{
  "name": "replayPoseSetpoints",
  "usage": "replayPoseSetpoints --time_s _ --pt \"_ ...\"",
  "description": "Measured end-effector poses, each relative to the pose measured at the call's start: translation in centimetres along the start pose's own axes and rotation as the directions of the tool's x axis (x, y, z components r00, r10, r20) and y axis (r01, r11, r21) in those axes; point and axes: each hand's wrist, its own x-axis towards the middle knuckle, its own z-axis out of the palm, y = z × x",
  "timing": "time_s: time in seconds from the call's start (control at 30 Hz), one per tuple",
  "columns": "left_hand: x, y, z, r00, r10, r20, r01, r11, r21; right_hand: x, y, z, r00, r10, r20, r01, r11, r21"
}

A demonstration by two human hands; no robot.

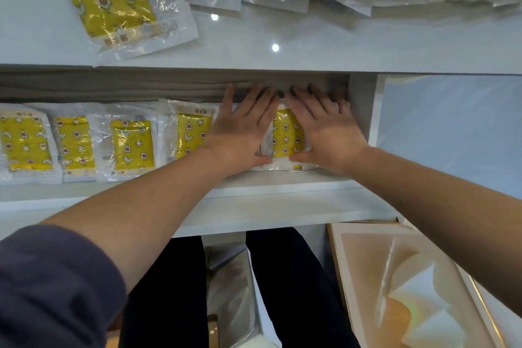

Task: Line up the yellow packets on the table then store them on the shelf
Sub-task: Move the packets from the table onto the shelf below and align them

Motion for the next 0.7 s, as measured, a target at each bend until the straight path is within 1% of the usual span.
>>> replayPoseSetpoints --time_s 0.1,0.2,0.3,0.43,0.5,0.57,0.63,0.7 --pt "-0.6 0.3 -0.1 0.998 0.064 -0.028 -0.065 0.997 -0.031 -0.8 -0.3 1.0 0.998 -0.046 -0.053 0.044 0.998 -0.053" --pt "-0.7 0.4 -0.7 0.998 0.048 -0.032 -0.051 0.994 -0.094 -1.0 0.0 0.7 0.998 -0.019 -0.061 0.018 1.0 -0.015" --pt "-0.6 0.4 -1.1 0.999 0.04 -0.032 -0.044 0.992 -0.118 -1.3 0.2 0.1 0.999 0.037 -0.024 -0.036 0.999 0.029" --pt "-0.8 0.3 -1.8 0.999 0.039 -0.034 -0.045 0.982 -0.186 -2.1 -0.1 -0.3 0.999 0.015 0.048 -0.018 0.998 0.055" --pt "-1.4 -0.6 -2.3 0.999 -0.01 -0.032 0.004 0.982 -0.191 -2.0 -0.3 -1.1 0.997 0.056 0.049 -0.06 0.994 0.092" --pt "-2.9 -2.1 -2.5 0.994 -0.105 -0.035 0.095 0.973 -0.21 -1.4 -1.3 -2.1 0.996 0.078 0.043 -0.083 0.988 0.133" --pt "-5.0 -4.5 -2.3 0.978 -0.209 -0.032 0.198 0.958 -0.206 -0.5 -3.3 -3.0 0.997 0.046 0.054 -0.053 0.988 0.145" --pt "-7.3 -7.4 -1.6 0.957 -0.291 -0.01 0.286 0.947 -0.148 0.9 -6.2 -3.8 0.998 -0.013 0.054 0.006 0.991 0.135"
